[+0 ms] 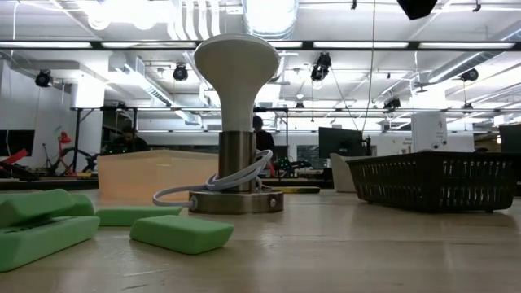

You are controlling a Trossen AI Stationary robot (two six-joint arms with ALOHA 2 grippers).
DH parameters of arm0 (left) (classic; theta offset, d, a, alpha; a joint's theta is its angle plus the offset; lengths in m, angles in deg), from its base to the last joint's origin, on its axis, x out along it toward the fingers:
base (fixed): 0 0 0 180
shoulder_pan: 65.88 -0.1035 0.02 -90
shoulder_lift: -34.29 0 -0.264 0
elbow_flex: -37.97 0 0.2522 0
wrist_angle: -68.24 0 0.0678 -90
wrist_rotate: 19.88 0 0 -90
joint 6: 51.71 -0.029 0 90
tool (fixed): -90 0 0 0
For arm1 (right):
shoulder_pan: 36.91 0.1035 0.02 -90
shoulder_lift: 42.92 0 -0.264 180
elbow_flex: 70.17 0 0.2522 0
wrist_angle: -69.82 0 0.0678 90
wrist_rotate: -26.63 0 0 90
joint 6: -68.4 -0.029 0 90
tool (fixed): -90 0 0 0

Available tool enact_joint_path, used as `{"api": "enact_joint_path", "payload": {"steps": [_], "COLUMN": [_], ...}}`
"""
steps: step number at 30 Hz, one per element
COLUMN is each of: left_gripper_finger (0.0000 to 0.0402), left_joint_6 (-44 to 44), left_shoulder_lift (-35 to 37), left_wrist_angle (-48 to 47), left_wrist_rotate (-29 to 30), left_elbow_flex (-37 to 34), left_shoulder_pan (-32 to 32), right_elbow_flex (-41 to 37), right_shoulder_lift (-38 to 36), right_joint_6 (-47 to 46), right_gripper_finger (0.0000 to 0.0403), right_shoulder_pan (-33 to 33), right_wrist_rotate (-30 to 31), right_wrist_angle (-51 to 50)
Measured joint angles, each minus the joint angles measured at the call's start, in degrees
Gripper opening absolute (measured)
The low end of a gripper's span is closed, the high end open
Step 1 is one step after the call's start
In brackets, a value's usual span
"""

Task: Pick & Place School Supplies
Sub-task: Put the green eraser into the black bin

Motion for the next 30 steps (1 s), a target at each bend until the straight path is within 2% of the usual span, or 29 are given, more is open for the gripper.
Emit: {"api": "enact_joint_path", "payload": {"steps": [8, 20, 25, 30], "left_gripper_finger": [0.0170, 0.0170, 0.0170, 0.0170], "left_joint_6": [0.16, 0.18, 0.20, 0.20], "left_shoulder_lift": [-0.22, -0.23, -0.24, -0.24], "left_wrist_angle": [-0.34, -0.66, -0.77, -1.10], "left_wrist_rotate": [0.01, 0.02, 0.02, 0.01], "left_elbow_flex": [0.00, 0.00, 0.00, 0.00], "left_shoulder_pan": [0.00, 0.00, 0.00, 0.00], "right_elbow_flex": [5.86, 24.42, 26.03, 26.34], "right_shoulder_lift": [12.12, 30.79, 32.21, 32.29], "right_joint_6": [3.21, 5.15, 0.00, -12.36], "right_gripper_finger": [0.0183, 0.0183, 0.0182, 0.0172], "right_shoulder_pan": [0.07, -0.07, -0.16, -0.18], "right_wrist_rotate": [0.06, 1.30, 2.59, 2.78], "right_wrist_angle": [2.14, 1.88, 0.01, -6.85]}}
